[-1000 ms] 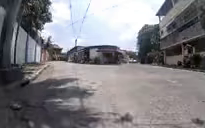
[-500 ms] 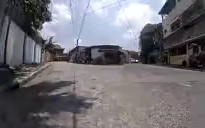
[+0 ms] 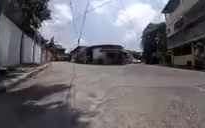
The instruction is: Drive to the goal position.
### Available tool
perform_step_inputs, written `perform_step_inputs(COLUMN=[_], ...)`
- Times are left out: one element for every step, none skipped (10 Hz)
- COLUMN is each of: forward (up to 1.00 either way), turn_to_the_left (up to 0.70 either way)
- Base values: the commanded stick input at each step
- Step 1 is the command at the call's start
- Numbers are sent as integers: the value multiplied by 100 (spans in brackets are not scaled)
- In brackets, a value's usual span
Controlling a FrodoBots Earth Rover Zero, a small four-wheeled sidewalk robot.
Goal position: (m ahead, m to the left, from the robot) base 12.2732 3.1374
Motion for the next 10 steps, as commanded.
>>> perform_step_inputs(forward=[90,90,90,90,90,90,90,90,90,90], turn_to_the_left=[36,36,36,36,36,36,30,6,0,0])
